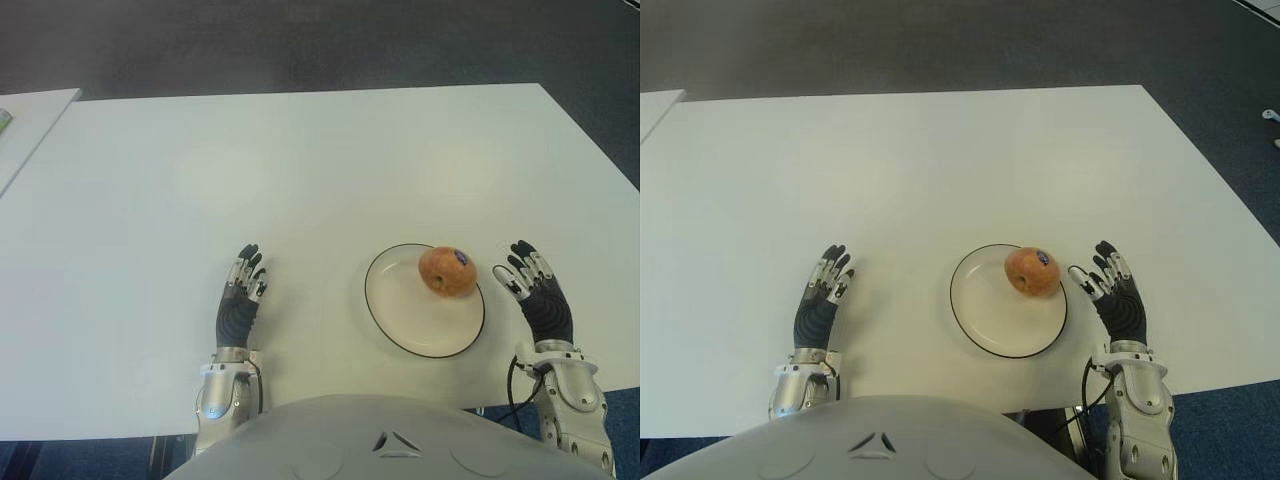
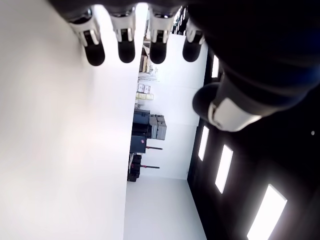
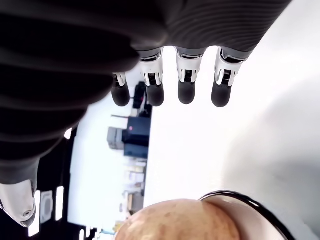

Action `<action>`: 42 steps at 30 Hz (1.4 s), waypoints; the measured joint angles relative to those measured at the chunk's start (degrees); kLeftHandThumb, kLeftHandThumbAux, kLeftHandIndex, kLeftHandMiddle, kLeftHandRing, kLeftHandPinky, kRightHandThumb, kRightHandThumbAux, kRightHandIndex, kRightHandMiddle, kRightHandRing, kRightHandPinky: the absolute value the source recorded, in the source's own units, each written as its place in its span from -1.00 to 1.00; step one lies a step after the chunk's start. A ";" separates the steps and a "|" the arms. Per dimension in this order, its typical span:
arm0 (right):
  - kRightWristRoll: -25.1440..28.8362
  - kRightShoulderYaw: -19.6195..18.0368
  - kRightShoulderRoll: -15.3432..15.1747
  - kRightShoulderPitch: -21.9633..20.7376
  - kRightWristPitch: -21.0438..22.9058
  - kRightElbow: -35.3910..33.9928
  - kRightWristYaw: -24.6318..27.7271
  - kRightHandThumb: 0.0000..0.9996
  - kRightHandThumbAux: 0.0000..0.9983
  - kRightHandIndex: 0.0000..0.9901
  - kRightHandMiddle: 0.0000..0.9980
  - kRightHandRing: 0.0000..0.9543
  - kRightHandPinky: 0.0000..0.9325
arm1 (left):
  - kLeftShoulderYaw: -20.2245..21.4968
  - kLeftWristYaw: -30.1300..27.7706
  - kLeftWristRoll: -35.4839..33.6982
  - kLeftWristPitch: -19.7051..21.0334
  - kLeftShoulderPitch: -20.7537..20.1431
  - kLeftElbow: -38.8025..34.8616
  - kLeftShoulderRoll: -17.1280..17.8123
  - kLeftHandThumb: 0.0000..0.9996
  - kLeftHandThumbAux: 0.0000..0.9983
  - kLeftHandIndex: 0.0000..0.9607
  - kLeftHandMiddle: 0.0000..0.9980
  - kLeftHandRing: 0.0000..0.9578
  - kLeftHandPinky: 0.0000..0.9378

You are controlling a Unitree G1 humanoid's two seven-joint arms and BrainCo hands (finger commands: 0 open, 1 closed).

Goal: Put the apples into the plate.

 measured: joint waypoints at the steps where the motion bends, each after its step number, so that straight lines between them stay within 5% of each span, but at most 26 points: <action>1: 0.06 -0.08 -0.10 -0.15 0.00 0.05 0.12 -0.98 0.12 -1.00 -0.88 -0.96 -1.00 | -0.08 0.02 0.31 -0.05 0.16 -0.04 -0.07 -0.87 0.09 -0.94 -1.00 -1.00 -0.97; 27: -1.94 1.52 -2.30 -6.92 0.85 4.62 0.52 -1.00 0.18 -1.00 -0.90 -0.97 -0.99 | -2.16 0.59 3.02 0.49 2.20 -2.01 -0.29 -0.92 0.10 -0.94 -0.99 -1.00 -1.00; 42: -2.07 3.72 -3.48 -9.90 -6.82 11.85 3.48 -1.00 0.10 -1.00 -0.90 -0.97 -1.00 | -2.46 0.58 1.87 2.11 2.34 -4.55 -0.06 -0.90 0.03 -0.91 -0.98 -1.00 -1.00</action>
